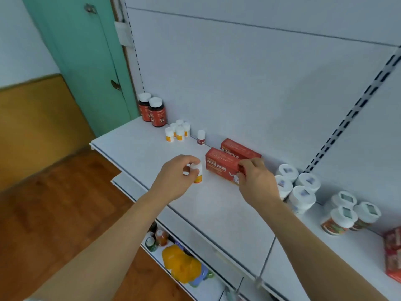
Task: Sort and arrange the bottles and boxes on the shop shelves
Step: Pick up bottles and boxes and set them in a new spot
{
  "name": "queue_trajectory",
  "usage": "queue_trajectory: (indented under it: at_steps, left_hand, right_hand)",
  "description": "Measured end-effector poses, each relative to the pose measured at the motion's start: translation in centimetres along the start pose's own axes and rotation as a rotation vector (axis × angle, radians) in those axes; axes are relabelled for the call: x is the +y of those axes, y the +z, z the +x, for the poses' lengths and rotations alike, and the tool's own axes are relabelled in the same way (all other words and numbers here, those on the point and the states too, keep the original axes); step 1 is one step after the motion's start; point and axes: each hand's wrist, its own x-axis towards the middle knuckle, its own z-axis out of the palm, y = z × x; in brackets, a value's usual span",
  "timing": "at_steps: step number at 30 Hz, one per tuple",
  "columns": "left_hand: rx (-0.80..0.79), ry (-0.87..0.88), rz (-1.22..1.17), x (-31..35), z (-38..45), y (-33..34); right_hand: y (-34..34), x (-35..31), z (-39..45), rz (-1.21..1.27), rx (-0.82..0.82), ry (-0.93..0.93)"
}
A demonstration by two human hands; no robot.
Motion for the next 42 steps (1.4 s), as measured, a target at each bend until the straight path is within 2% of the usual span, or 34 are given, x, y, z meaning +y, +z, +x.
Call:
queue_trajectory:
  at_steps: [11, 16, 20, 35, 40, 42]
  left_hand:
    - [-0.26, 0.171, -0.081, -5.1, 9.3, -0.9]
    - [-0.321, 0.231, -0.112, -7.2, 11.2, -2.3]
    - [-0.357, 0.255, -0.108, -8.4, 12.6, -3.3]
    - [-0.297, 0.269, 0.021, -11.2, 15.4, -4.9]
    - [-0.277, 0.335, 0.144, -12.5, 16.8, -6.1]
    - [-0.26, 0.44, 0.194, -12.6, 17.8, -6.6]
  right_hand:
    - [3.9, -1.7, 1.3, -0.333, 0.093, 0.278]
    - [5.0, -3.1, 2.1, -0.501, 0.14, 0.274]
    - [5.6, -3.5, 2.6, -0.538, 0.17, 0.31]
    - [6.7, -2.6, 3.4, -0.493, 0.309, 0.236]
    - [7.8, -6.5, 4.7, -0.379, 0.413, 0.017]
    - [8.5, -8.5, 5.6, -0.338, 0.393, -0.028]
